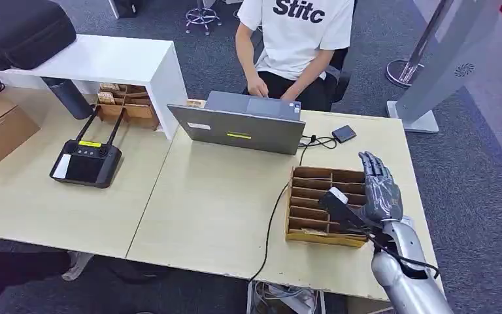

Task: Pass the card to the sensor for recognition and then transmit it.

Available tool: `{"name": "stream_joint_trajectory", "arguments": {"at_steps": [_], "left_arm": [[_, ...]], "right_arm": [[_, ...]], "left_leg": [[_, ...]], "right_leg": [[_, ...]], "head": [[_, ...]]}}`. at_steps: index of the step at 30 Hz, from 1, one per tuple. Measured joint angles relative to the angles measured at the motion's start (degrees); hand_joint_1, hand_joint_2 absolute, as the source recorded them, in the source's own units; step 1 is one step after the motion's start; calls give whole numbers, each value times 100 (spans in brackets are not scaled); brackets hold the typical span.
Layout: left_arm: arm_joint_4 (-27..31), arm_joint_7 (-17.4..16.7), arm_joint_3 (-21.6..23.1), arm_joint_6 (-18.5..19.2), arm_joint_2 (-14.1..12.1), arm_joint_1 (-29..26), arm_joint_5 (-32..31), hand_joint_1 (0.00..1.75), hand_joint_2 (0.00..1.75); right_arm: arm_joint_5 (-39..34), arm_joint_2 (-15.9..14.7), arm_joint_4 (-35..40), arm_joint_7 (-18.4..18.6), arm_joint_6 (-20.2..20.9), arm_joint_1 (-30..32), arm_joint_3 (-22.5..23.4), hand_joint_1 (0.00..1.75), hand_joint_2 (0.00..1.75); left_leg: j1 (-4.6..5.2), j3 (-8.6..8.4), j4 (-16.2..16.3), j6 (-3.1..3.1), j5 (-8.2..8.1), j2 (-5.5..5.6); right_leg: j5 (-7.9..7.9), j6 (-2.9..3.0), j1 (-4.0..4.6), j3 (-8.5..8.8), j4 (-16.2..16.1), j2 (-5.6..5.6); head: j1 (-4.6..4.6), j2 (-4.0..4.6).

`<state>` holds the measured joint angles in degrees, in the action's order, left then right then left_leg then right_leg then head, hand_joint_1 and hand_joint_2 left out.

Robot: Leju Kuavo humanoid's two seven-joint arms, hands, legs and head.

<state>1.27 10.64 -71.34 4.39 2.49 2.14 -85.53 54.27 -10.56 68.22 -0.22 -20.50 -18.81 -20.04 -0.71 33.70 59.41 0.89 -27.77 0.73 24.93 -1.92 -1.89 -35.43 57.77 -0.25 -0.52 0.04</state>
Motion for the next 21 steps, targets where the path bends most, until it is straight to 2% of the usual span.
{"name": "stream_joint_trajectory", "arguments": {"at_steps": [9, 10, 11, 21], "left_arm": [[0, -2, 0, 0, 2, 0, 0, 0, 175], [0, -2, 0, 0, 2, 0, 0, 0, 175], [0, -2, 0, 0, 2, 0, 0, 0, 175], [0, -20, 0, 0, 2, 0, 0, 0, 175]], "right_arm": [[-2, 0, -33, 4, 5, -3, 63, 0, 175], [-2, 0, -39, 4, 5, -3, 66, 30, 175], [-2, 0, -46, 4, 5, -3, 68, 70, 175], [0, 0, -98, 7, 5, -3, 81, 70, 175]], "left_leg": [[0, 0, 0, 0, 0, 0], [0, 0, 0, 0, 0, 0], [0, 0, 0, 0, 0, 0], [0, 0, 0, 0, 0, 0]], "right_leg": [[0, 0, 0, 0, 0, 0], [0, 0, 0, 0, 0, 0], [0, 0, 0, 0, 0, 0], [0, 0, 0, 0, 0, 0]], "head": [[0, 0], [2, 0], [0, 0], [0, 0]]}}
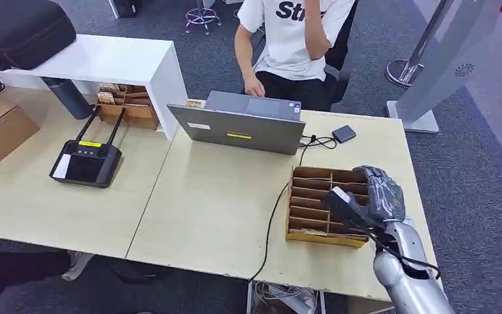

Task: Pass the card to the sensor for recognition and then transmit it.

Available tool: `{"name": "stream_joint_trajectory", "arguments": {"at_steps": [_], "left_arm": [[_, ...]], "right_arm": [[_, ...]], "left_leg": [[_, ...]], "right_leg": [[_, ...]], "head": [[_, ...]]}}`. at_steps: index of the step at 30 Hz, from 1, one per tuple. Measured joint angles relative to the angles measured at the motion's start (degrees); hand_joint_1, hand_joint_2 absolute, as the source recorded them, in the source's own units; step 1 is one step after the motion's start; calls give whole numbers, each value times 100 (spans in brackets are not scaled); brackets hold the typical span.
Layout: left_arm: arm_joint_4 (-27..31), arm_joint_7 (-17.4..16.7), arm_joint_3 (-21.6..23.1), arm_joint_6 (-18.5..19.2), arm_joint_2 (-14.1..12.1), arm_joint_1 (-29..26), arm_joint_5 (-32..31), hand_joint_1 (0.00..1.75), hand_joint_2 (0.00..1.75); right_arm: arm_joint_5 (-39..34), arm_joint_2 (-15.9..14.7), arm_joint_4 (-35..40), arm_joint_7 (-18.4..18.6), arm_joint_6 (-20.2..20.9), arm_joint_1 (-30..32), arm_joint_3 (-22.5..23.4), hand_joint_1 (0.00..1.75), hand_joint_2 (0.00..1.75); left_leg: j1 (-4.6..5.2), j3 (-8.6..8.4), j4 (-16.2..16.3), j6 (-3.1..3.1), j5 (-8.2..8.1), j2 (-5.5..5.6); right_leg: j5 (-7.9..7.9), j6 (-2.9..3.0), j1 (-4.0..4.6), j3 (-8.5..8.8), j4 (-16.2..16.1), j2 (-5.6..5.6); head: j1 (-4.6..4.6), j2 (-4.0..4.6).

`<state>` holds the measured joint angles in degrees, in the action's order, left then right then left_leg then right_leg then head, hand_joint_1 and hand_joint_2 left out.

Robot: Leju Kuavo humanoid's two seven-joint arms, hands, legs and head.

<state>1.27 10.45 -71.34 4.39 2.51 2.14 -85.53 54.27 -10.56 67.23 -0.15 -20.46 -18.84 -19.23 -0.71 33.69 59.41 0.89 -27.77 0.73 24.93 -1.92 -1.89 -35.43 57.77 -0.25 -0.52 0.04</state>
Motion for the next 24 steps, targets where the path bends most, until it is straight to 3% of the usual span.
{"name": "stream_joint_trajectory", "arguments": {"at_steps": [14, 15, 21, 24], "left_arm": [[0, -2, 0, 0, 0, 0, 0, 0, 175], [0, 0, 0, 0, 0, 0, 0, 0, 175], [0, 0, 0, 0, 0, 0, 0, 0, 175], [0, -2, 0, -2, 0, 1, 0, 0, 175]], "right_arm": [[0, 0, -13, 0, -2, -2, 0, 70, 175], [0, 0, -13, 0, -2, -2, 0, 159, 175], [0, 0, -28, -2, -9, -13, 4, 141, 175], [0, -2, -28, -9, -11, -23, 7, 148, 175]], "left_leg": [[0, 0, 0, 0, 0, 0], [0, 0, 0, 0, 0, 0], [0, -1, 0, 0, 0, 0], [0, -1, 0, 0, 0, 0]], "right_leg": [[0, 0, 0, 0, 0, 0], [0, 0, 0, 0, 0, 0], [0, 0, 0, 0, 0, 0], [0, 0, 0, 1, 0, 0]], "head": [[0, 0], [0, 0], [0, 0], [0, 0]]}}
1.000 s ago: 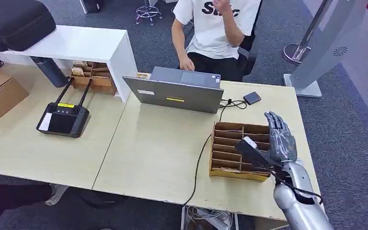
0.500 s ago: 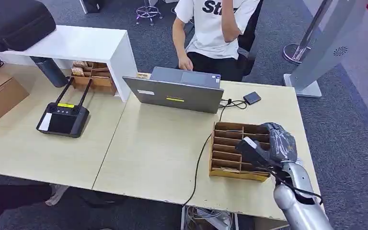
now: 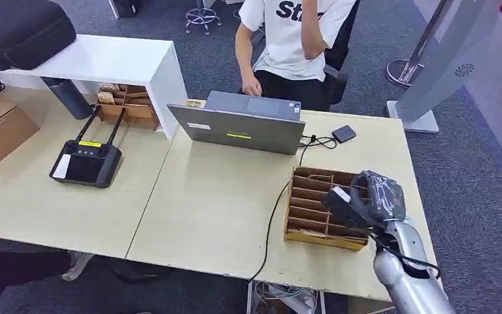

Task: Pass the card to the sensor for recognition and then transmit it.

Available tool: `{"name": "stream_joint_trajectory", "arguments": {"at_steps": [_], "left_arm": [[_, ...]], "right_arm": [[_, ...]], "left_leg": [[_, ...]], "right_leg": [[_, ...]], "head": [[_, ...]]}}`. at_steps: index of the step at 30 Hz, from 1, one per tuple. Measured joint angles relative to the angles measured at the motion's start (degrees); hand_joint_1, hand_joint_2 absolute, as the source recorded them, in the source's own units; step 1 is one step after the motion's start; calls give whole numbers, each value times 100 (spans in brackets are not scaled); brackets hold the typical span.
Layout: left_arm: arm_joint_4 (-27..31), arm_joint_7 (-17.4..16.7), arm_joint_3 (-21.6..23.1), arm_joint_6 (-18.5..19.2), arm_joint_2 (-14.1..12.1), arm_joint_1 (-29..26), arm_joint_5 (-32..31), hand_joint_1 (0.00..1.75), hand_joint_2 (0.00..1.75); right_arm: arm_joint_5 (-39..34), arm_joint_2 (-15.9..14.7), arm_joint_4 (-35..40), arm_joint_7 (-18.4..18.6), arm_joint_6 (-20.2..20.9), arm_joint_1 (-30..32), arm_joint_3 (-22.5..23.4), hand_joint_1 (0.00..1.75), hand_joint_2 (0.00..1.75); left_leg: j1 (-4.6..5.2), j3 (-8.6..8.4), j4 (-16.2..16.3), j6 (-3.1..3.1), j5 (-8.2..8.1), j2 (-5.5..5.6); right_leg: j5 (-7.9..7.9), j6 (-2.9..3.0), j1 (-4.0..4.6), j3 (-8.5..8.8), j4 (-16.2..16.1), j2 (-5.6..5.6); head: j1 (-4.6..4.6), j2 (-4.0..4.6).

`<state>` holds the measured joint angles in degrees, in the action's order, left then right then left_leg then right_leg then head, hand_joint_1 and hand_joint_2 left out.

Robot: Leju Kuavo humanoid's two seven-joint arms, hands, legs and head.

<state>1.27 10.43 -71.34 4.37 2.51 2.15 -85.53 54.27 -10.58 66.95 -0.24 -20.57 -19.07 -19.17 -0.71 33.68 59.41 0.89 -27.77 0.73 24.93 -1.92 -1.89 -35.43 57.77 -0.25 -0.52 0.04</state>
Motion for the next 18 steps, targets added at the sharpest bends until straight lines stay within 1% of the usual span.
{"name": "stream_joint_trajectory", "arguments": {"at_steps": [3, 4, 5, 6, 18], "left_arm": [[0, 2, 0, -7, 0, -2, 0, 0, 175], [0, 2, 0, -7, 0, -1, 0, 0, 175], [0, 0, 0, -7, 0, 0, 0, 0, 175], [0, 0, 0, -7, 0, -1, 0, 0, 175], [0, 2, 0, 29, 4, -2, 0, 0, 175]], "right_arm": [[0, 0, -2, -11, -7, -13, 2, 145, 175], [0, 2, -2, -11, -9, -18, 4, 150, 175], [0, 2, -2, -11, -9, -22, 4, 171, 175], [0, 0, -2, -11, -11, -23, 4, 175, 175], [-13, 2, -2, -11, -26, -54, 20, 175, 175]], "left_leg": [[0, 0, 0, 0, 0, 0], [0, 0, 0, 0, 0, 0], [0, 0, 0, 0, 0, 0], [0, 0, 0, 0, 0, 0], [0, -2, 0, 0, 0, 0]], "right_leg": [[0, 0, 0, 0, 0, 0], [0, 0, 0, 0, 0, 0], [0, 0, 0, 0, 0, 0], [0, 0, 0, 1, 0, 0], [0, 0, 0, 2, 0, 0]], "head": [[0, 0], [0, 0], [0, 0], [0, 0], [0, 0]]}}
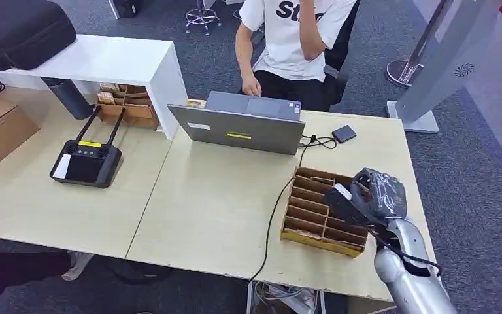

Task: Pass the card to the sensor for recognition and then transmit it.

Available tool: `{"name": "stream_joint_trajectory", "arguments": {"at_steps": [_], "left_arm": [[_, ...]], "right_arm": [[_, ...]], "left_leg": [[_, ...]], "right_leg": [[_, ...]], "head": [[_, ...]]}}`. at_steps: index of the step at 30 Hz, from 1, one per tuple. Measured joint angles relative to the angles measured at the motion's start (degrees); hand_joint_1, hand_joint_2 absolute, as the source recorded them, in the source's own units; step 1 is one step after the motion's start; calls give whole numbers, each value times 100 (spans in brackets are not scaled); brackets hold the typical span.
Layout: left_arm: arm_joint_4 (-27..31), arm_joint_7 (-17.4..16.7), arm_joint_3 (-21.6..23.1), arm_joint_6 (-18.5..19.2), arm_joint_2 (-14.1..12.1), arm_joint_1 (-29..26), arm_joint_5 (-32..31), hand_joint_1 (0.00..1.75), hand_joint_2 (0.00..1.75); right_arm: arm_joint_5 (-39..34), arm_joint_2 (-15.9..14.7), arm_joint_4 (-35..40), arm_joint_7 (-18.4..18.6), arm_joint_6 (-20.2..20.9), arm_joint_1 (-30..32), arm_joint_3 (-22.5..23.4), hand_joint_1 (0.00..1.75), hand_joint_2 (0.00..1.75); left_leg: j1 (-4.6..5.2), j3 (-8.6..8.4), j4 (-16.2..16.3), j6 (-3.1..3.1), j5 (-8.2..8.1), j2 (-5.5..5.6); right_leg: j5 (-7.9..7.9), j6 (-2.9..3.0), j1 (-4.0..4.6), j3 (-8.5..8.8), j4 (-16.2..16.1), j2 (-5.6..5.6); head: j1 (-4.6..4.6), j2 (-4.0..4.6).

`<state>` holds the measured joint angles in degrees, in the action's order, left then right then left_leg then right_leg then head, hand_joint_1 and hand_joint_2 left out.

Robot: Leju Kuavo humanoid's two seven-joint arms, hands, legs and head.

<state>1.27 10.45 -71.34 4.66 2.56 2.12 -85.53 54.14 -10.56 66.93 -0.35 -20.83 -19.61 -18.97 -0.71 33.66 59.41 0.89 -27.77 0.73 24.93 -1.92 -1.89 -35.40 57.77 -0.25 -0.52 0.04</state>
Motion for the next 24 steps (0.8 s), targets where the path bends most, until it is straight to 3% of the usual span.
{"name": "stream_joint_trajectory", "arguments": {"at_steps": [7, 21, 24], "left_arm": [[0, 39, 0, 13, 0, -1, -4, 0, 175], [0, 133, 0, 133, -9, -5, -9, 0, 175], [0, 138, 0, 153, -15, -3, -11, 0, 175]], "right_arm": [[-9, 0, 116, -107, -252, 0, 20, 175, 175], [-302, -72, 1848, -450, -894, -35, 376, 175, 175], [-494, -72, 2197, -531, -881, -36, 417, 175, 175]], "left_leg": [[0, 1, 0, 0, 0, 0], [0, 0, 0, 0, 0, 0], [-1, 0, 0, 0, 0, -1]], "right_leg": [[-1, 0, 0, 0, 0, 0], [-1, 0, 0, -1, 1, 0], [-1, 0, 0, 0, 1, -1]], "head": [[0, 0], [0, 0], [0, 0]]}}
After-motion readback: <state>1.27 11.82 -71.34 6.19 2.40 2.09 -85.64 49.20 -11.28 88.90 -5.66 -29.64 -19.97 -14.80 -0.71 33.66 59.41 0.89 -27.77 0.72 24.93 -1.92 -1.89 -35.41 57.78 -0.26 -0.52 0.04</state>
